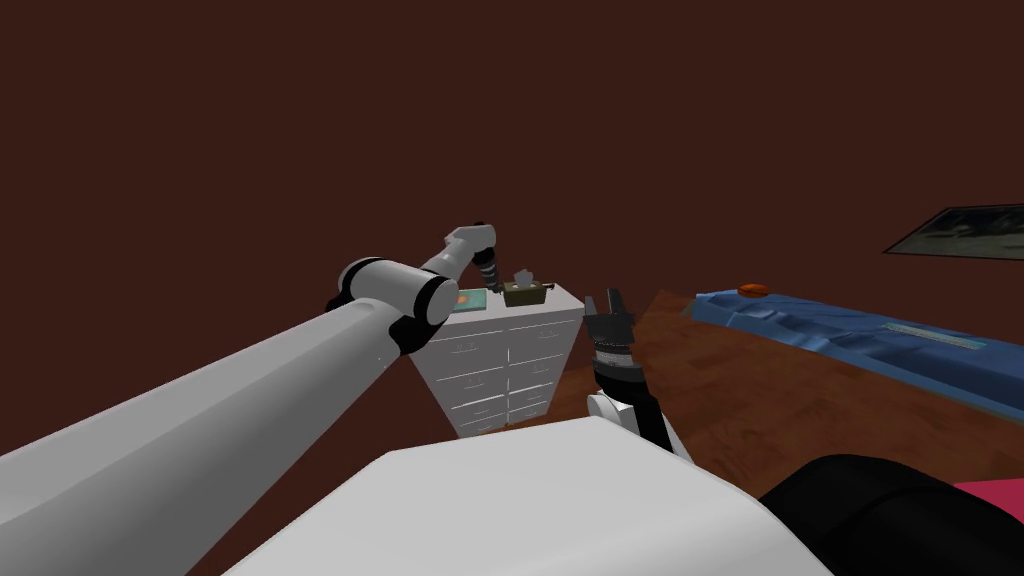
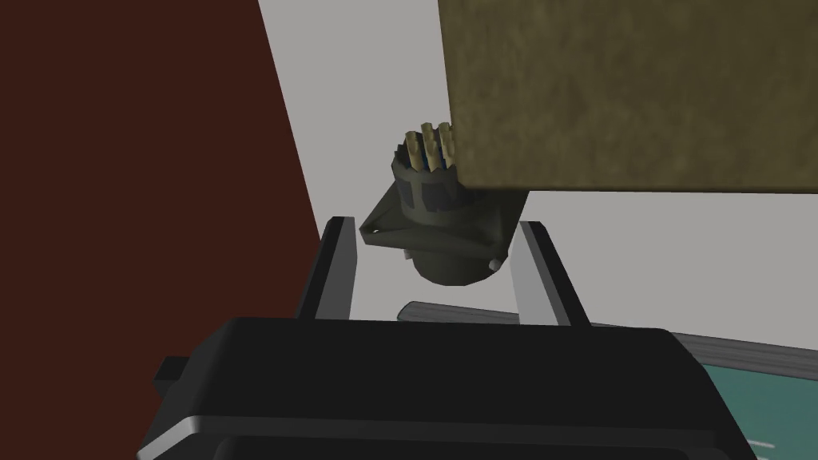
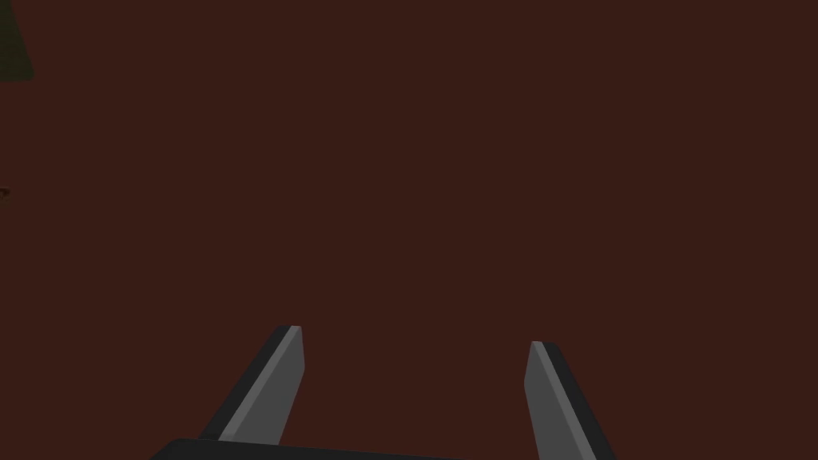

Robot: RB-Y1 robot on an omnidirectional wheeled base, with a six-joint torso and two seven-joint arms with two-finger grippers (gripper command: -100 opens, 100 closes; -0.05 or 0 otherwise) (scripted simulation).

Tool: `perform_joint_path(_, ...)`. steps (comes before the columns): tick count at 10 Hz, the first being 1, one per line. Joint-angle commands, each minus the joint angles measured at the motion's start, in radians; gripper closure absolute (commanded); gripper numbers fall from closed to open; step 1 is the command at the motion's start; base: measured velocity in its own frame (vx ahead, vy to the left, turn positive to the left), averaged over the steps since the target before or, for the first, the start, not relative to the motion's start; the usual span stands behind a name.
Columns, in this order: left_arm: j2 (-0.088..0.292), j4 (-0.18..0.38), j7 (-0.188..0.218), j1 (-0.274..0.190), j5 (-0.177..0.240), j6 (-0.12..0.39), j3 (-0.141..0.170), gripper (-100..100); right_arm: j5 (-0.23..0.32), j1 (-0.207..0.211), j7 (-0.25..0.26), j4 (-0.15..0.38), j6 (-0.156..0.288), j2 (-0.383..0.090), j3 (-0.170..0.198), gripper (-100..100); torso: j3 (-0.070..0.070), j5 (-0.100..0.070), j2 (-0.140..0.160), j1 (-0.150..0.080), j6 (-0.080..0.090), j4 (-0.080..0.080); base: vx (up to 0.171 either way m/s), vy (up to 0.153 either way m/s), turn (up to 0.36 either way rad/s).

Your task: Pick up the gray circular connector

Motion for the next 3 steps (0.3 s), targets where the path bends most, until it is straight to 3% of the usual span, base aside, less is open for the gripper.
perform_joint_path(1, 0.003, 0.035, -0.003, -0.025, 0.003, -0.006, 0.002, 100, 0.000, 0.000, 0.000, 0.000, 0.000, 0.000, 0.000, 0, 0.000, 0.000, 0.000, 0.000, 0.000, 0.000, -0.009, 0.013, 0.004)
perform_joint_path(2, 0.001, 0.013, 0.001, -0.013, 0.002, 0.003, 0.001, 100, 0.000, 0.000, 0.000, 0.000, 0.000, 0.000, 0.000, 0, 0.000, 0.000, 0.000, 0.000, 0.000, 0.000, 0.000, 0.000, 0.000)
perform_joint_path(3, 0.001, 0.015, 0.001, -0.014, 0.002, 0.002, 0.001, 0, 0.000, 0.000, 0.000, 0.000, 0.000, 0.000, 0.000, 0, 0.000, 0.000, 0.000, -0.001, 0.000, 0.000, 0.000, 0.000, 0.000)
